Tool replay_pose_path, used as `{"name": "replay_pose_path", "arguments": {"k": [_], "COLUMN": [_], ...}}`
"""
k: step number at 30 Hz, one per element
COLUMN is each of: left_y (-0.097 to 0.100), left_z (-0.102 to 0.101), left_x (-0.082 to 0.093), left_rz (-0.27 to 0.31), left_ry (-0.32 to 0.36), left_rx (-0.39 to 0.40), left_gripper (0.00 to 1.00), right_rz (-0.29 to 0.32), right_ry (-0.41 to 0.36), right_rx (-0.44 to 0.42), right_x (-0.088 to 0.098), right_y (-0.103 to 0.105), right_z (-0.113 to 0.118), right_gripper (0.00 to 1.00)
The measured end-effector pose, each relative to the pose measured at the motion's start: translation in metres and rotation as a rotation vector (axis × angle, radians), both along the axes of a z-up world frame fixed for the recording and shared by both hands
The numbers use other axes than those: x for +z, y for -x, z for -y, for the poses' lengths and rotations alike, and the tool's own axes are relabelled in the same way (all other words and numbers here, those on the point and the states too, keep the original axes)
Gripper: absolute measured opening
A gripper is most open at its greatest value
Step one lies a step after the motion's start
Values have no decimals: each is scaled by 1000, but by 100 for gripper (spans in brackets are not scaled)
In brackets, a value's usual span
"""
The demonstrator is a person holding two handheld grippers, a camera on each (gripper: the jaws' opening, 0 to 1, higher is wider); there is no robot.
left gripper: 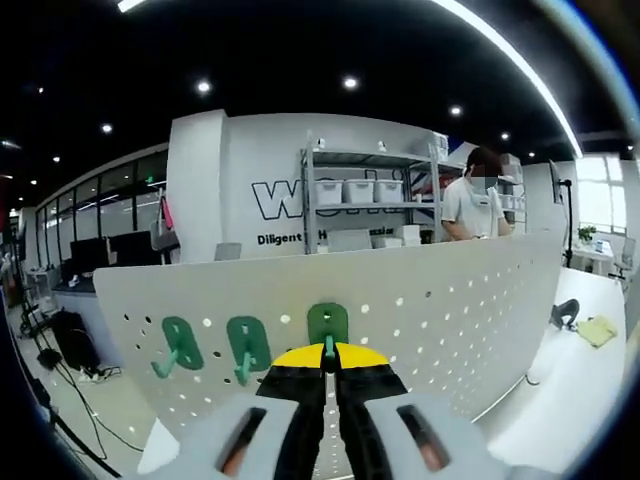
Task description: Insert the hook assembly into the mounting plate slot until the hook locks in place.
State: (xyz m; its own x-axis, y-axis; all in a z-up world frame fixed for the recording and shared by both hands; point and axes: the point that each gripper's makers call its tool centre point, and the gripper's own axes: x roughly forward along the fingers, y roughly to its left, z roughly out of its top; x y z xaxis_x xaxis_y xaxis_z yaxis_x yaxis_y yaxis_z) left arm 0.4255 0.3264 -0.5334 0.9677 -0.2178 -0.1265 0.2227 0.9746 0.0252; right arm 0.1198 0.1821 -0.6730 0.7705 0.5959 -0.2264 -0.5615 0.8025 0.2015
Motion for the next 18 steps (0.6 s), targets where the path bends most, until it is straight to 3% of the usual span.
{"name": "replay_pose_path", "arguments": {"k": [1,4,6,14,18], "left_y": [0,1,0,-1,-1], "left_z": [0,-1,-1,4,3], "left_x": [-1,-1,-2,-7,-4], "left_rz": [-9,-12,-34,-60,-46], "left_ry": [29,26,77,47,63], "left_rx": [11,22,45,57,55], "left_gripper": [2,2,2,4,4], "right_rz": [1,1,3,-3,-3], "right_ry": [-1,-7,-9,-18,-21], "right_rx": [-8,-14,-15,-9,-13], "right_x": [0,1,1,0,1], "right_y": [-1,-2,-2,-1,-2], "right_z": [2,3,2,0,3], "right_gripper": [32,31,31,31,30]}}
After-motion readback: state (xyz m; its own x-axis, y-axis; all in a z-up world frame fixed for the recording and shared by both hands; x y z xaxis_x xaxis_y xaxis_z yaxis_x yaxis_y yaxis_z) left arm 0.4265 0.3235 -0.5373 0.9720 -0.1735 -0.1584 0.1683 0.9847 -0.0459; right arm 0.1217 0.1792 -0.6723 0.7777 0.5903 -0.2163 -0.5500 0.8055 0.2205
